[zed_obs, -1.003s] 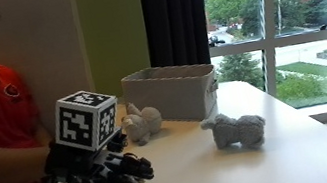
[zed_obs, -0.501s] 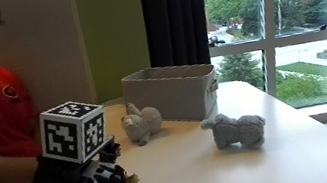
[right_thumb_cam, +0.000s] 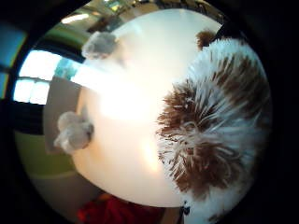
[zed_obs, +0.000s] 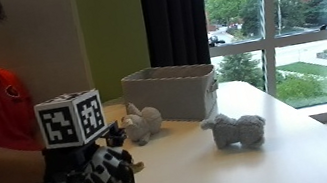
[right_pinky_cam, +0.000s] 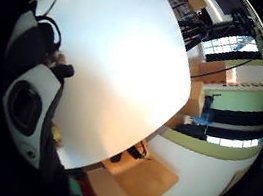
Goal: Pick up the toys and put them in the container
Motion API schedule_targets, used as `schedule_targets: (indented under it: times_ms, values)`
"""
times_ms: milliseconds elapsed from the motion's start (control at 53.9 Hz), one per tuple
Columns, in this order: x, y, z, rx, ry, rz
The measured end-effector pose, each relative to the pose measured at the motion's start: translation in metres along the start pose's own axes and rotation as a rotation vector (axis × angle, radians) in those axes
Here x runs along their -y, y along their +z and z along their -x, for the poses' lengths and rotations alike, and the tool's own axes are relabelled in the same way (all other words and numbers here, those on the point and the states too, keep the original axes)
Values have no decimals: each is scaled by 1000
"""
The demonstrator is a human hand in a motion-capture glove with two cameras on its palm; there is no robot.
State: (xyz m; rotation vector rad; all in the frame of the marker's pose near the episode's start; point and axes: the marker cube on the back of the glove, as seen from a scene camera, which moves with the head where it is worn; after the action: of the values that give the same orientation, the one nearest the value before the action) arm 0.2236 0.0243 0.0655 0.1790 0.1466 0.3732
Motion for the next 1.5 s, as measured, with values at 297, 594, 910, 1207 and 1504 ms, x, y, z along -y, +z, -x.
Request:
schedule_targets:
  times_ms: [297,594,910,1207,1504]
  values:
    - [39,-74,95,-2,-167,-49]
    - [72,-155,238,122,-415,-132]
    - [80,-189,364,107,-554,-186]
    - [50,-217,465,172,-659,-199]
    - [22,-217,506,236,-742,-221]
